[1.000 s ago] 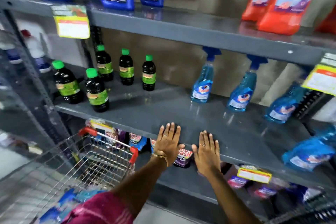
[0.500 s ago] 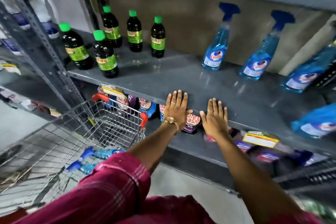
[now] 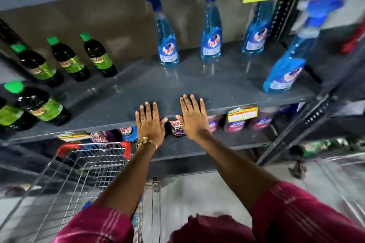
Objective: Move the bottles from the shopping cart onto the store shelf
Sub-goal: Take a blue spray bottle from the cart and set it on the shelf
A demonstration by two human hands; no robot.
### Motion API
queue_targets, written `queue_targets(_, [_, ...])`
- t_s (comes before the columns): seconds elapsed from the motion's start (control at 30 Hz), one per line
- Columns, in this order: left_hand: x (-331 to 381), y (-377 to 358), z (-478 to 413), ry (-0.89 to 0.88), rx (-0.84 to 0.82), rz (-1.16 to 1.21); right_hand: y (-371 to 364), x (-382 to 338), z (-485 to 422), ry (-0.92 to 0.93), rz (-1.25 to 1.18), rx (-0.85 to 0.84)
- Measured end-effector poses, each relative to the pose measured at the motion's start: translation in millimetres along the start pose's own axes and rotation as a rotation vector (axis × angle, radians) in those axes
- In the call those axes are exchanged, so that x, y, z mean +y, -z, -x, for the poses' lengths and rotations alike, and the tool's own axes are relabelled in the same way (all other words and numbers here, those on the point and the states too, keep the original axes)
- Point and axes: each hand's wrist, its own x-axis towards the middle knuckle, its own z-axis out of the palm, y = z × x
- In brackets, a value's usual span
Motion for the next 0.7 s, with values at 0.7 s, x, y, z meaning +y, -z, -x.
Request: queue_targets(0.7, [-66,18,83,0.017,-0.126,0.691,10,-101,-8,0.115,-0.848,-0.061])
